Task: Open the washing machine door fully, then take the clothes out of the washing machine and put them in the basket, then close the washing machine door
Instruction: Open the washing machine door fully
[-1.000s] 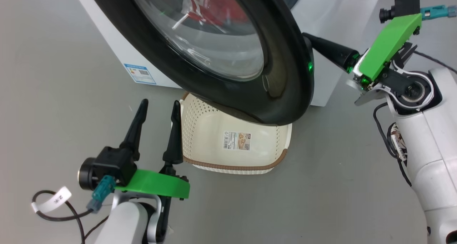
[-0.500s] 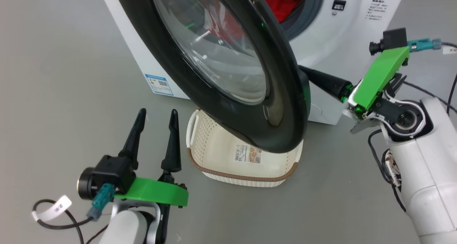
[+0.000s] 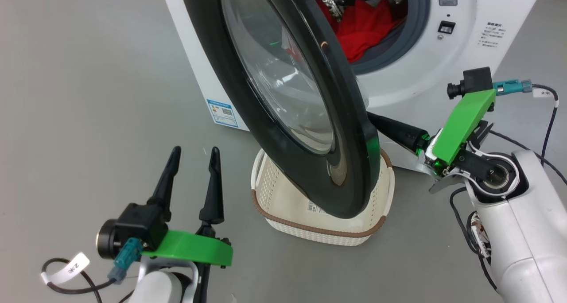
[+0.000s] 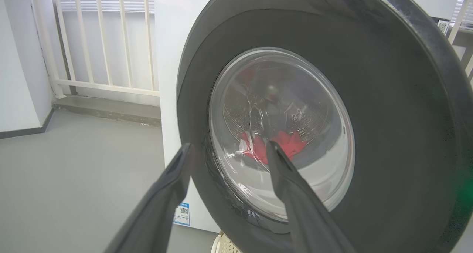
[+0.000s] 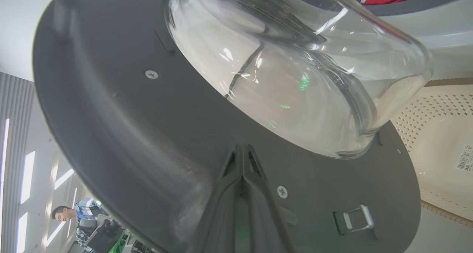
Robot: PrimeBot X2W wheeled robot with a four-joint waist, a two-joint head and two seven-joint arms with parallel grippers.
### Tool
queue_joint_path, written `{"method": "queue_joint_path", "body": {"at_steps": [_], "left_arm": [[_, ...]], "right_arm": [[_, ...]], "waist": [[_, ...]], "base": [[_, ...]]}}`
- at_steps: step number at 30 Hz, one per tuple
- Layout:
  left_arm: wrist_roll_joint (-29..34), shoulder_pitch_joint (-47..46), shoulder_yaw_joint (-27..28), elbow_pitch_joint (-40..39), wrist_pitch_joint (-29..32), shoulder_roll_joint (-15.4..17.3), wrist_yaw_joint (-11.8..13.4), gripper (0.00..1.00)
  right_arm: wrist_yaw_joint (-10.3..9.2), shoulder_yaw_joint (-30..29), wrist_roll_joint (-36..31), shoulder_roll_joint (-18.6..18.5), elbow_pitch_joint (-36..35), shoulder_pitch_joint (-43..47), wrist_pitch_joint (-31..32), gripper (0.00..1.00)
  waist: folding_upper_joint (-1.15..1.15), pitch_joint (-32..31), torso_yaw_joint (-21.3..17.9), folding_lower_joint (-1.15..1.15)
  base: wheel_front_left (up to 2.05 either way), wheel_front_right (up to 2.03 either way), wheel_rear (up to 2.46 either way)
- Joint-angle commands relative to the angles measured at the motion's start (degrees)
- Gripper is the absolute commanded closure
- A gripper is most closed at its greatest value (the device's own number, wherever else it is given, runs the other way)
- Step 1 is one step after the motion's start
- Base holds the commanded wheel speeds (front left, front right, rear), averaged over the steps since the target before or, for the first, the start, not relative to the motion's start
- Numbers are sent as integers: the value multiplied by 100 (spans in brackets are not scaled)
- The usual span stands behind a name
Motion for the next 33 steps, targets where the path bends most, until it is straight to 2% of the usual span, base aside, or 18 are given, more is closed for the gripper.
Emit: {"method": "queue_joint_path", "body": {"at_steps": [1,20,33], "left_arm": [[12,-36,214,-156,-69,85,32,0],[23,54,210,-118,-69,85,14,0],[13,100,188,-103,-69,85,6,0]], "right_arm": [[45,88,2,120,-226,28,55,100],[45,162,36,234,-432,457,217,100],[45,505,265,237,-412,560,92,100]], "waist": [[0,-62,69,0],[0,-280,567,0],[0,-323,835,0]], "base": [[0,0,0],[0,0,0],[0,0,0]]}}
